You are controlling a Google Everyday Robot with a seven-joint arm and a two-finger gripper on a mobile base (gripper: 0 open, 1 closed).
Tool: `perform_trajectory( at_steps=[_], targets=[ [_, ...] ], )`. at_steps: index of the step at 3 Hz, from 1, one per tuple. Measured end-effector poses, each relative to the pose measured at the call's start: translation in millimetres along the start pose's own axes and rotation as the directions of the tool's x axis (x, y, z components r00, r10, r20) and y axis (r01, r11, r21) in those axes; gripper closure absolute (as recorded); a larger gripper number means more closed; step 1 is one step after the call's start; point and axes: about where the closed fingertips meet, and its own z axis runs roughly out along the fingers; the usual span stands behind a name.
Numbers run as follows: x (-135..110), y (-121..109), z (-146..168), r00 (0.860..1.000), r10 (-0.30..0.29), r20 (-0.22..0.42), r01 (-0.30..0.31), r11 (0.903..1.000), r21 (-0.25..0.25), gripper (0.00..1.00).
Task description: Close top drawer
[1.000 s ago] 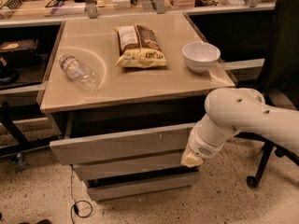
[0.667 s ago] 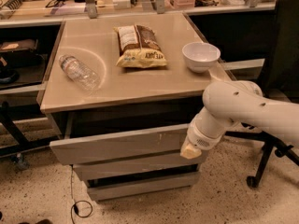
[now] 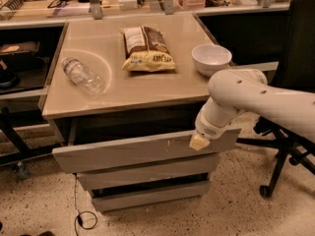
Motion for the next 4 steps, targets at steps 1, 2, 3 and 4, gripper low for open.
perform_trajectory(
  at_steps=[1, 2, 3, 4],
  targets=[
    [-2.2, -7.7, 1.3, 1.000, -0.001, -0.005, 0.001, 1.0000, 0.004, 1.00],
    [-2.2, -7.7, 1.4, 1.000, -0.001, -0.005, 0.001, 1.0000, 0.004, 0.81],
    [-2.2, -7.7, 1.4, 1.000, -0.001, -0.005, 0.001, 1.0000, 0.004, 0.58],
    [-2.2, -7.7, 1.4, 1.000, -0.001, -0.005, 0.001, 1.0000, 0.004, 0.35]
  ],
)
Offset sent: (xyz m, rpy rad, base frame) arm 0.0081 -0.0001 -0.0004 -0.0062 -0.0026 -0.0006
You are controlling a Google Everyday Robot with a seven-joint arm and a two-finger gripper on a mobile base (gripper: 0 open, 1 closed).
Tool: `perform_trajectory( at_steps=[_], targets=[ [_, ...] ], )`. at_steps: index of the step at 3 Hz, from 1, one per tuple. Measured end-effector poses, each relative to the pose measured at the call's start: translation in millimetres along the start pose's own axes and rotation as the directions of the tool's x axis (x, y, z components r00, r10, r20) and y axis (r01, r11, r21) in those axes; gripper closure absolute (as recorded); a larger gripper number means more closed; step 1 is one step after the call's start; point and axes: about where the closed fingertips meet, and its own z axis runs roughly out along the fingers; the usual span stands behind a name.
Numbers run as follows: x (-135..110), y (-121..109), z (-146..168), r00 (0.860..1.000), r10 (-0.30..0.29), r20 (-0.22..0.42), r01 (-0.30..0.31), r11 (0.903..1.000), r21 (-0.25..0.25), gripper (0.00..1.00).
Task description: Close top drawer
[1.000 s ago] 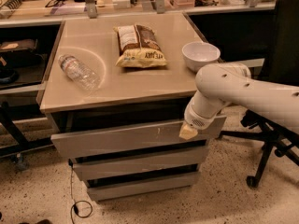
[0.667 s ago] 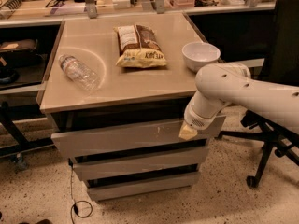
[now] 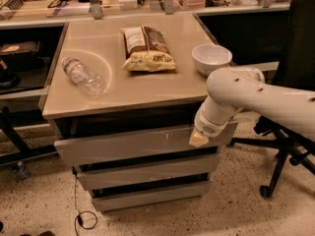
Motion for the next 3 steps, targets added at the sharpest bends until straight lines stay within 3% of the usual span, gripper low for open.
perform_trajectory(
  at_steps=[1, 2, 3],
  targets=[
    [0.0, 0.0, 0.0, 1.000, 0.000, 0.000, 0.000, 1.0000, 0.000, 0.11],
    [0.0, 0.0, 0.0, 1.000, 0.000, 0.000, 0.000, 1.0000, 0.000, 0.00],
    [0.0, 0.0, 0.0, 1.000, 0.000, 0.000, 0.000, 1.0000, 0.000, 0.00]
  ],
)
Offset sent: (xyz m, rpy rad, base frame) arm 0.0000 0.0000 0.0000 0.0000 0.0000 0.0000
